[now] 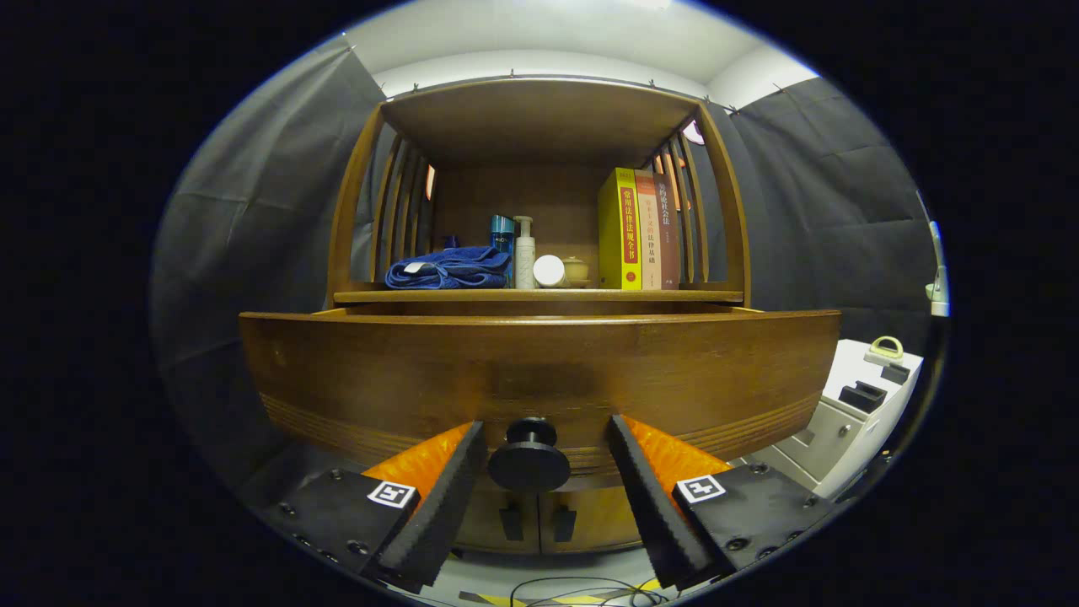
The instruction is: Pull open the drawer, take out the items inside it, and place them on the countertop above the cabinet.
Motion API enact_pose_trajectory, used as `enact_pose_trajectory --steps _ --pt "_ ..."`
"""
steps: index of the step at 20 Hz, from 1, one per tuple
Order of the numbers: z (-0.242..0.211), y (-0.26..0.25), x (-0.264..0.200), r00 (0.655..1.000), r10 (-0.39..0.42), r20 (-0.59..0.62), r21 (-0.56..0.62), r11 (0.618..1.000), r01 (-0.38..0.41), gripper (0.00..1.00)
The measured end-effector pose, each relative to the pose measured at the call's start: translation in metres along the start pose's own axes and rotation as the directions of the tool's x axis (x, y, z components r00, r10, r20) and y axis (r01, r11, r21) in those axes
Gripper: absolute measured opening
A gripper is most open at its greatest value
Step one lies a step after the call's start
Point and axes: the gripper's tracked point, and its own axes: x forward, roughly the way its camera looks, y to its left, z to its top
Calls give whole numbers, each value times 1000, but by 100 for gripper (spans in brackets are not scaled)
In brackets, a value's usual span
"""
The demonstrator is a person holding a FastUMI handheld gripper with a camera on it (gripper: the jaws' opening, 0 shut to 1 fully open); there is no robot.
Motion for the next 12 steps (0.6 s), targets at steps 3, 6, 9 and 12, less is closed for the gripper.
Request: enact_pose_trajectory --steps 3,6,9,12 --pt "8 0 12 1000 0 13 -1 1000 0 97" --pt "12 2 30 1000 -1 1 -3 1000 1 97" --pt "14 2 49 1000 -1 -15 1 1000 1 97" --pt "10 2 76 1000 -3 -19 1 1000 3 97"
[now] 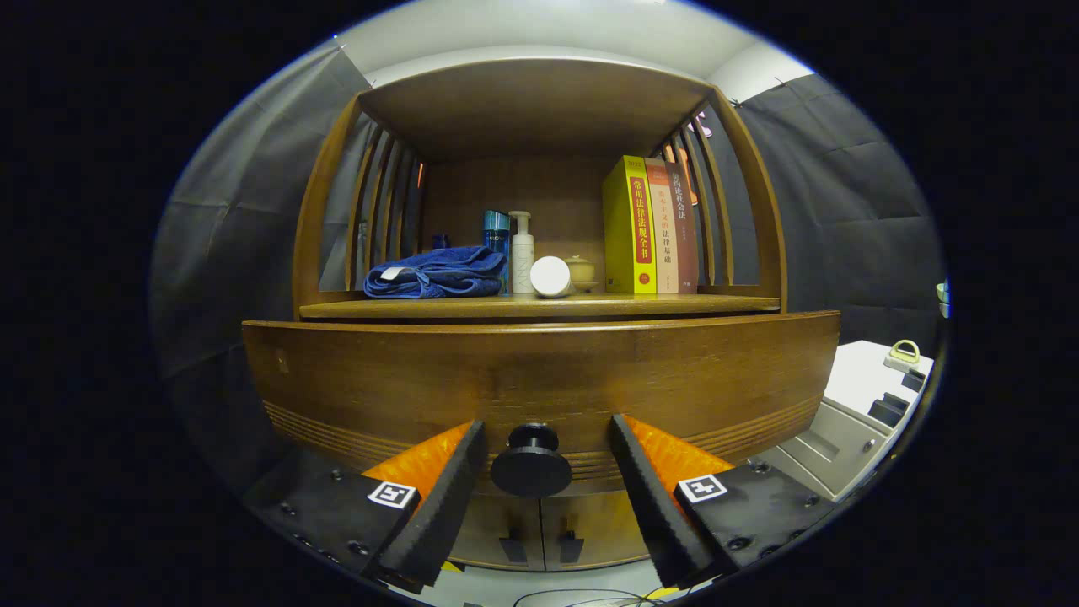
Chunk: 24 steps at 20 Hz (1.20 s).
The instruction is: Pull open the drawer, take out the items inside it, and place them on the countertop above the cabinet.
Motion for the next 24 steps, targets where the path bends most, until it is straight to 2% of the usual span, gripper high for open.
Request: enact_pose_trajectory --steps 10,17,20,24 --pt "6 0 52 1000 -7 -10 3 1000 7 97" --pt "6 0 62 1000 -5 -4 0 1000 5 97" --pt "15 -4 48 999 -20 -35 80 997 23 98" --pt "74 -21 0 997 -64 35 181 982 56 97"
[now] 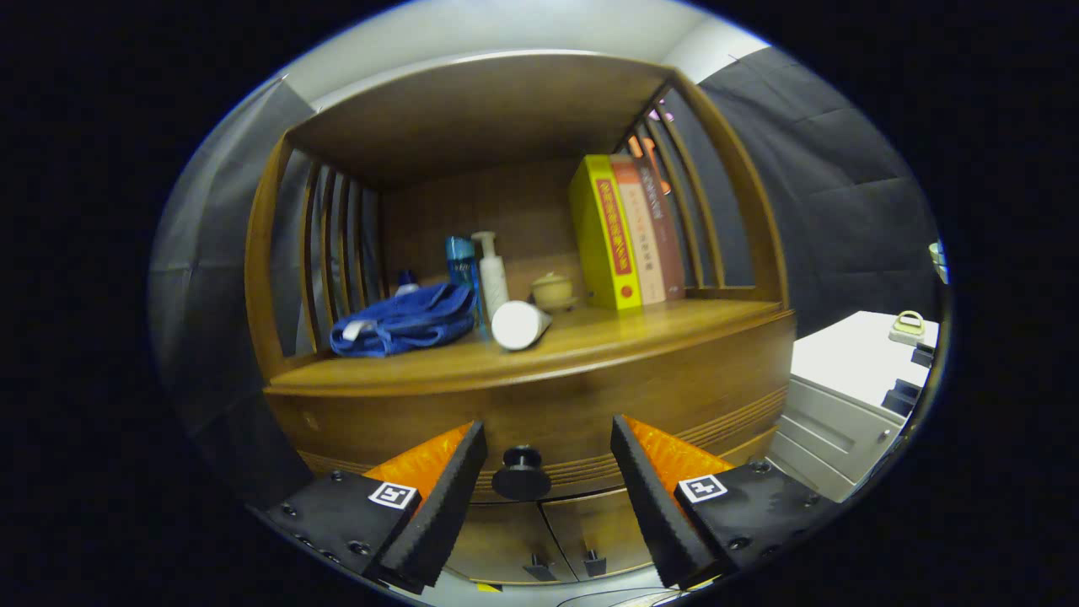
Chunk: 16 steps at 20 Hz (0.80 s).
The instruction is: Pull open the drawer, take out the items inside it, and place them on the countertop above the cabinet.
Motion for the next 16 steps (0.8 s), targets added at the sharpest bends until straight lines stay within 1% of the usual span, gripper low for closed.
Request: enact_pose_trajectory --steps 3,5,7,9,10,14,16 --pt "45 0 -44 999 26 40 10 1000 -26 97" --pt "79 -6 -72 997 32 73 -29 999 -30 97" --pt "105 -8 -102 996 41 79 -70 997 -35 97" --pt "121 -5 -131 996 71 48 -95 993 -66 97" --pt "129 -7 -144 997 72 38 -90 994 -68 97" --pt "164 -16 -180 993 88 72 -57 995 -84 97" --pt "176 -19 -187 991 95 97 -60 994 -90 97"
